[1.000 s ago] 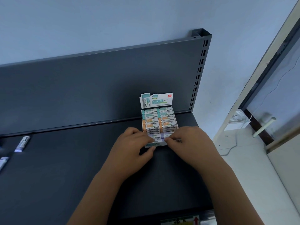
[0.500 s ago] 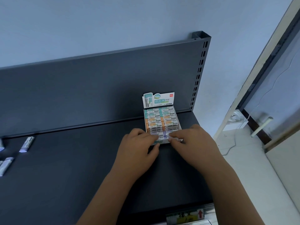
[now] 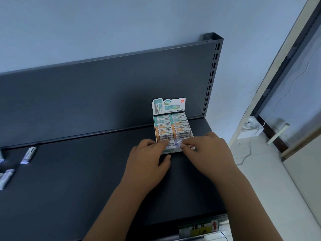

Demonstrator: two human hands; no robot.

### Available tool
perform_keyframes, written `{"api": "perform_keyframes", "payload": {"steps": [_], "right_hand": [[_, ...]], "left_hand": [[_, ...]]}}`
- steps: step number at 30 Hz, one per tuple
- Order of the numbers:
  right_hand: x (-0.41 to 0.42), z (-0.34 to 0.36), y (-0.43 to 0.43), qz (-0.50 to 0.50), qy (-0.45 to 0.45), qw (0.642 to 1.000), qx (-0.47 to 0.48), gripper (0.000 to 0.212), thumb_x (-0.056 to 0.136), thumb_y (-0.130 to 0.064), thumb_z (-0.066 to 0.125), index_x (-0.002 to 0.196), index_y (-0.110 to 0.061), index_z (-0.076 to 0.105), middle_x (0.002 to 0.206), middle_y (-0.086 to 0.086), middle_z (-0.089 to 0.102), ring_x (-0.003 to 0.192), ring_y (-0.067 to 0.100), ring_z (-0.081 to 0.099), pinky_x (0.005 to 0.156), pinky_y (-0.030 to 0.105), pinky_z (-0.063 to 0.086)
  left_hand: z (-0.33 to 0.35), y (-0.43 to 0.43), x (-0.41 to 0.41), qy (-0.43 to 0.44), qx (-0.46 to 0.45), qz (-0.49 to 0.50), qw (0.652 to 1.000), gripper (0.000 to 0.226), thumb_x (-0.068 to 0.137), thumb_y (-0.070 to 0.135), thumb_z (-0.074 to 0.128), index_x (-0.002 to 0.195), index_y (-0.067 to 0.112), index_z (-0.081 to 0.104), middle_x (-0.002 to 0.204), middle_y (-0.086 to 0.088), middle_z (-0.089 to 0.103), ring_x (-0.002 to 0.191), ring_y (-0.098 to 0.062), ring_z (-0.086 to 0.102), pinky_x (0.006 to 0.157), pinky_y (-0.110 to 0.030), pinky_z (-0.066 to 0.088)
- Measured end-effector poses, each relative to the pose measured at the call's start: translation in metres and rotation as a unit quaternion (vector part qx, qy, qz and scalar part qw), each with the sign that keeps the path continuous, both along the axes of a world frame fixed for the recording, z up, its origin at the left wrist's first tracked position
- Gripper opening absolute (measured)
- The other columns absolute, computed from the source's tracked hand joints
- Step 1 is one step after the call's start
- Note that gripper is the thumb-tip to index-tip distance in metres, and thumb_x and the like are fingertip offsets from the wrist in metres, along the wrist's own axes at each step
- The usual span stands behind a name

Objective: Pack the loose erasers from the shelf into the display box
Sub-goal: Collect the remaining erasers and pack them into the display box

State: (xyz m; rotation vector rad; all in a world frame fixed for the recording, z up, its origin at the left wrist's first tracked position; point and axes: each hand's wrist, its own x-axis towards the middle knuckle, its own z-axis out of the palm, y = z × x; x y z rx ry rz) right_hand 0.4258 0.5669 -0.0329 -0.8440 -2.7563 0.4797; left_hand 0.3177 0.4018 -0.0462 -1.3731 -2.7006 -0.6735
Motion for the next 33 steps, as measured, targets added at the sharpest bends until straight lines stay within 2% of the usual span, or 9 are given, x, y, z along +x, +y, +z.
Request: {"api": "perform_keyframes", "payload": {"steps": [4,6,8,10,13,17,23,27,33], "right_hand": [[0.000,-0.004,-0.013,-0.001,0.047,0.999,0.021,0.029,0.095,-0.052,0.050,0.111,-0.041,0.072,0.096,-0.014,0.072,0.100,0.013,0.053,0.086,0.037,0.042],[-0.002,-0.003,-0.023,-0.006,0.099,0.995,0.033,0.033,0.093,-0.052,0.049,0.110,-0.036,0.073,0.104,-0.014,0.073,0.101,0.016,0.057,0.084,0.038,0.045],[-0.006,0.002,-0.035,-0.006,0.128,0.991,0.034,0.042,0.092,-0.054,0.046,0.114,-0.030,0.071,0.113,-0.010,0.072,0.105,0.018,0.058,0.086,0.040,0.049],[-0.013,0.008,-0.049,0.007,0.126,0.992,0.027,0.052,0.092,-0.057,0.044,0.127,-0.025,0.064,0.126,-0.008,0.067,0.116,0.018,0.056,0.094,0.041,0.049],[-0.023,0.011,-0.071,0.032,0.107,0.994,0.009,0.060,0.094,-0.061,0.042,0.140,-0.024,0.052,0.141,-0.007,0.057,0.131,0.014,0.047,0.108,0.034,0.040],[-0.034,0.008,-0.103,0.048,0.078,0.996,-0.004,0.068,0.096,-0.066,0.037,0.150,-0.026,0.042,0.154,-0.008,0.043,0.144,0.012,0.032,0.118,0.033,0.030],[-0.047,0.001,-0.140,0.052,0.070,0.996,-0.009,0.069,0.096,-0.065,0.039,0.150,-0.022,0.042,0.155,-0.005,0.042,0.146,0.015,0.030,0.121,0.035,0.028],[-0.051,0.000,-0.147,0.072,0.066,0.995,0.002,0.068,0.096,-0.063,0.041,0.150,-0.021,0.043,0.154,-0.004,0.043,0.147,0.016,0.029,0.121,0.034,0.026],[-0.056,0.003,-0.139,0.143,0.105,0.982,-0.059,0.063,0.097,-0.056,0.048,0.149,-0.022,0.044,0.154,-0.007,0.043,0.148,0.010,0.025,0.122,0.032,0.024]], "left_hand": [[0.000,-0.005,-0.002,-0.039,0.063,-0.003,0.997,0.046,0.089,0.040,0.056,0.134,0.027,0.059,0.120,0.014,0.066,0.115,-0.008,0.052,0.092,-0.035,0.051],[0.003,-0.010,-0.004,-0.049,0.099,0.003,0.994,0.046,0.092,0.035,0.060,0.137,0.028,0.056,0.130,0.017,0.061,0.119,-0.006,0.051,0.098,-0.026,0.046],[0.009,-0.016,-0.007,-0.051,0.114,0.009,0.992,0.051,0.093,0.037,0.061,0.142,0.031,0.050,0.135,0.019,0.057,0.121,-0.004,0.049,0.099,-0.021,0.041],[0.012,-0.024,-0.012,-0.015,0.100,0.022,0.995,0.056,0.092,0.045,0.059,0.144,0.029,0.047,0.135,0.015,0.058,0.122,-0.008,0.049,0.097,-0.026,0.042],[0.015,-0.042,-0.024,0.049,0.047,0.062,0.996,0.064,0.090,0.060,0.046,0.141,0.023,0.054,0.133,0.007,0.063,0.122,-0.017,0.054,0.092,-0.041,0.051],[0.011,-0.076,-0.036,0.064,0.000,0.104,0.993,0.068,0.089,0.066,0.039,0.138,0.023,0.056,0.130,0.008,0.065,0.121,-0.020,0.055,0.089,-0.043,0.051],[0.000,-0.114,-0.052,0.070,-0.062,0.130,0.987,0.075,0.087,0.073,0.034,0.141,0.023,0.053,0.137,0.007,0.060,0.126,-0.021,0.052,0.092,-0.042,0.048],[0.001,-0.124,-0.055,0.066,-0.062,0.159,0.983,0.072,0.086,0.072,0.039,0.137,0.026,0.057,0.137,0.008,0.061,0.126,-0.022,0.051,0.093,-0.043,0.047],[0.006,-0.124,-0.055,0.056,-0.067,0.194,0.977,0.074,0.085,0.072,0.035,0.135,0.023,0.059,0.136,0.004,0.062,0.125,-0.026,0.054,0.092,-0.046,0.050]]}}
